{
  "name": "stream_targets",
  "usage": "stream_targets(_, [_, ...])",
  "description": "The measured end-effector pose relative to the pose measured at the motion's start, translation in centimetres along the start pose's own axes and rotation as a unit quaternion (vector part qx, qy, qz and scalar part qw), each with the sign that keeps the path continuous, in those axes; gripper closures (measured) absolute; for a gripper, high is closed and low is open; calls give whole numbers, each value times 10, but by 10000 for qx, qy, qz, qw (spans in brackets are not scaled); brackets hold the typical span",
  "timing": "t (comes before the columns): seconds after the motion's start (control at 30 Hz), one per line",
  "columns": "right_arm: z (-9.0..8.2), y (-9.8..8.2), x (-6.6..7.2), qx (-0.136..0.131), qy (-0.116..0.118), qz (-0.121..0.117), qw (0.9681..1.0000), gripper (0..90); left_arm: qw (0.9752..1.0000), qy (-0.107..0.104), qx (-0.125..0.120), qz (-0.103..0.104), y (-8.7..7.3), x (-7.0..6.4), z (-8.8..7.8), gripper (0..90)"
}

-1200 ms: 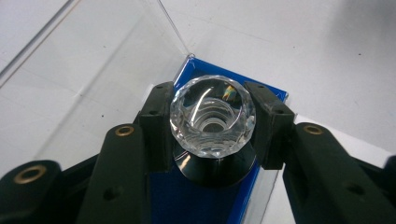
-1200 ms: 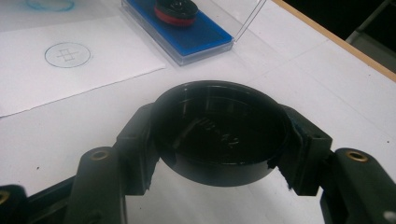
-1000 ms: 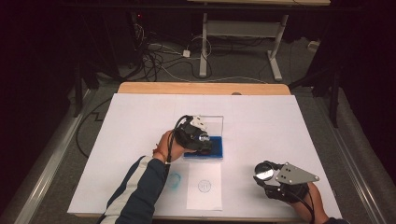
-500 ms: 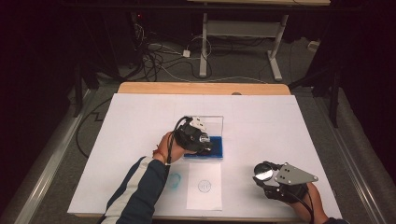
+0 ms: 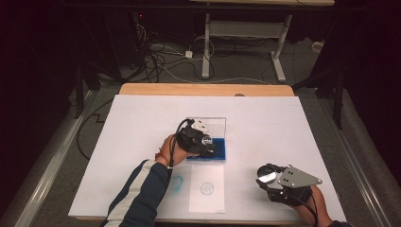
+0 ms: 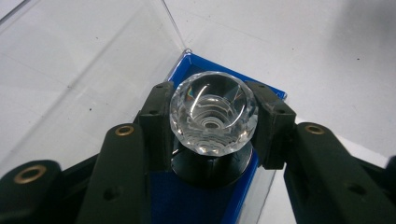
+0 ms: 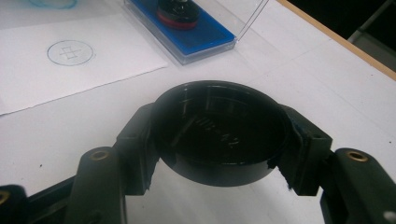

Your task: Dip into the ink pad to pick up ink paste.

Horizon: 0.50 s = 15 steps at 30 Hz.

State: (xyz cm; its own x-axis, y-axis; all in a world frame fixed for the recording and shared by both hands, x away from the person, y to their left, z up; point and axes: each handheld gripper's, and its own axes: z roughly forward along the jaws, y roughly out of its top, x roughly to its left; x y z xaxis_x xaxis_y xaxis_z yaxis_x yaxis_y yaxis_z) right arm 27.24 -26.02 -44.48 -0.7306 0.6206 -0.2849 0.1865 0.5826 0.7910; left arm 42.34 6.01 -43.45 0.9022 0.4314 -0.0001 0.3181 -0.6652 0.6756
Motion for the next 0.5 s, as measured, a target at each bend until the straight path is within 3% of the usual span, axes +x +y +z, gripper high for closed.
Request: stream_targets(0.5, [1,0,0,16,13,15,10000,383,9998,68,151,58,3,-3,0,541])
